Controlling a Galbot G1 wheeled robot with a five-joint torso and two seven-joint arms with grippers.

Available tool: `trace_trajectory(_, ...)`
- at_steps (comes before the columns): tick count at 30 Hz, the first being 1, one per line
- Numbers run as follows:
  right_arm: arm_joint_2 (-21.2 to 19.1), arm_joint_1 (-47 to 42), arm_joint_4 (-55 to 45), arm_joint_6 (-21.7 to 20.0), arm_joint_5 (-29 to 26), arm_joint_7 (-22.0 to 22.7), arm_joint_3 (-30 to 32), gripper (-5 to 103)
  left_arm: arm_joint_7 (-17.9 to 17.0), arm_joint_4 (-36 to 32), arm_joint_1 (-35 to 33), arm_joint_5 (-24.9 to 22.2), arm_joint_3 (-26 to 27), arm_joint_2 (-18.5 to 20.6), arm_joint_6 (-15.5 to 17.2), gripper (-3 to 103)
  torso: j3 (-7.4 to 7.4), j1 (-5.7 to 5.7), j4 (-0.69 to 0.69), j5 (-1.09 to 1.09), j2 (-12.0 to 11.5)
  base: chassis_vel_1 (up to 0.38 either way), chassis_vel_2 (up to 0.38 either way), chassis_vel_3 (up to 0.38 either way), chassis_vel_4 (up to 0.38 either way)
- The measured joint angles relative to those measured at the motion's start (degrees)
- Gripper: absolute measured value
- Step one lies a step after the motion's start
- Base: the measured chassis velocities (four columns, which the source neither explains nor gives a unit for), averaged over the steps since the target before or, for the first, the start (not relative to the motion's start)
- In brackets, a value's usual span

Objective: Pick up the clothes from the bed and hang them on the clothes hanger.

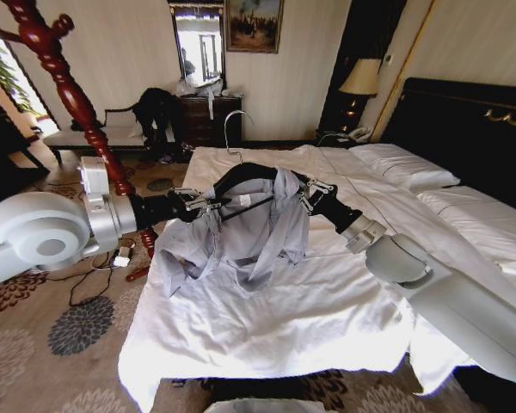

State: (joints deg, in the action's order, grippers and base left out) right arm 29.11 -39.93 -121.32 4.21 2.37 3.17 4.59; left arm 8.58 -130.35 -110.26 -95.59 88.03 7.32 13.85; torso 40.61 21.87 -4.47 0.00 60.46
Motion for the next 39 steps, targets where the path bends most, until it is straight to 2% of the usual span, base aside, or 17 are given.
trace_trajectory(2, 0.05, 0.04, -0.16, -0.29, -0.04, 0.18, 0.03, 12, -0.01, 0.01, -0.06, 0.5, -0.01, -0.13, -0.19, 19, 0.0, 0.0, 0.0, 0.0, 0.0, 0.0, 0.0, 0.0, 0.0)
trace_trajectory(3, 0.07, 0.12, -0.38, -0.42, -0.09, 0.55, 0.05, 18, -0.28, -0.07, -0.06, 0.72, -0.02, -0.23, -0.27, 19, 0.0, 0.0, 0.0, -0.01, 0.0, 0.0, 0.0, 0.0, 0.0)
trace_trajectory(5, 0.09, 0.14, -0.64, -0.38, -0.13, 0.66, 0.05, 18, -0.44, -0.1, -0.07, 0.91, -0.04, -0.23, -0.35, 19, 0.0, 0.0, 0.0, 0.0, 0.0, 0.0, 0.0, 0.0, 0.0)
trace_trajectory(7, 0.08, 0.21, -0.59, -0.62, -0.36, 0.85, -0.05, 28, -0.45, -0.21, -0.17, 1.4, -0.05, -0.19, -0.62, 19, 0.0, 0.0, 0.0, 0.0, 0.0, 0.0, 0.0, 0.0, 0.0)
trace_trajectory(8, 0.09, 0.25, -0.65, -0.66, -0.41, 0.88, -0.1, 28, -0.46, -0.21, -0.19, 1.45, -0.05, -0.16, -0.65, 19, 0.0, 0.0, 0.0, 0.0, 0.0, 0.0, 0.0, 0.0, 0.0)
trace_trajectory(9, 0.18, 0.48, -0.89, -0.87, -0.72, 0.98, -0.2, 39, -0.45, -0.08, -0.28, 1.61, -0.05, 0.02, -0.84, 19, 0.0, 0.0, 0.0, 0.0, 0.0, 0.0, 0.0, 0.0, 0.0)
trace_trajectory(12, 0.2, 0.64, -1.41, -1.11, -1.16, 1.03, -0.23, 45, -0.48, 0.24, -0.36, 1.7, -0.05, 0.09, -0.98, 19, 0.0, 0.0, 0.0, 0.0, 0.0, 0.0, 0.0, 0.0, 0.0)
trace_trajectory(15, -0.06, 0.46, -2.3, -1.26, -1.73, 1.05, -0.13, 56, -0.55, 0.75, -0.47, 1.94, -0.02, 0.03, -1.26, 19, 0.0, 0.0, 0.01, 0.0, 0.0, 0.0, 0.0, 0.0, 0.0)
trace_trajectory(19, -0.84, -0.78, -4.17, -1.75, -2.71, 1.18, 0.37, 77, -1.04, 2.13, -0.96, 2.66, 0.05, -0.59, -1.85, 19, 0.0, 0.0, -0.01, 0.0, 0.0, 0.0, 0.0, 0.0, 0.0)
trace_trajectory(21, -0.88, -0.88, -4.32, -1.85, -2.83, 1.27, 0.38, 77, -1.07, 2.23, -1.08, 2.75, 0.05, -0.69, -1.93, 19, 0.0, 0.0, 0.0, 0.0, 0.0, 0.0, 0.0, 0.0, 0.0)
trace_trajectory(23, -1.06, -1.24, -5.08, -2.41, -3.79, 1.56, 0.53, 88, -1.3, 2.65, -1.59, 3.39, 0.05, -1.12, -2.35, 19, 0.0, 0.01, 0.01, -0.01, 0.0, 0.0, 0.0, 0.0, 0.0)
trace_trajectory(26, -1.31, -1.67, -5.69, -2.85, -4.37, 1.65, 0.8, 93, -1.44, 3.01, -1.7, 3.69, 0.05, -1.33, -2.57, 19, 0.0, 0.0, 0.01, -0.01, 0.0, 0.0, 0.0, 0.0, 0.0)
trace_trajectory(27, -1.83, -2.87, -6.53, -3.23, -4.9, 1.68, 1.44, 99, -1.78, 3.7, -1.69, 3.89, 0.05, -1.72, -2.92, 19, 0.0, 0.0, 0.0, 0.0, 0.0, 0.0, 0.0, 0.0, 0.0)
trace_trajectory(34, -2.61, -7.14, -7.76, -4.65, -7.64, 2.69, 2.9, 100, -3.63, 4.64, -0.52, 3.88, 0.08, -3.45, -3.63, 19, 0.0, 0.0, 0.0, 0.0, 0.0, 0.0, 0.0, 0.0, 0.0)
trace_trajectory(36, -2.46, -8.77, -8.28, -7.37, -13.06, 5.04, 3.4, 100, -5.38, 4.62, 0.24, 3.59, 0.08, -5.0, -4.06, 19, 0.0, 0.0, 0.0, 0.0, 0.0, 0.0, 0.0, 0.0, 0.0)
trace_trajectory(38, -2.34, -9.26, -8.4, -8.44, -15.64, 6.23, 3.66, 100, -5.66, 4.52, 0.62, 3.43, 0.08, -5.92, -4.16, 19, 0.0, 0.0, -0.01, 0.0, 0.0, 0.0, 0.0, 0.0, 0.0)
trace_trajectory(39, -2.15, -10.04, -8.38, -10.31, -21.64, 8.57, 4.2, 100, -5.96, 4.34, 1.23, 3.1, 0.21, -7.47, -4.21, 19, 0.0, 0.0, 0.01, 0.0, 0.0, 0.0, 0.0, 0.0, 0.0)
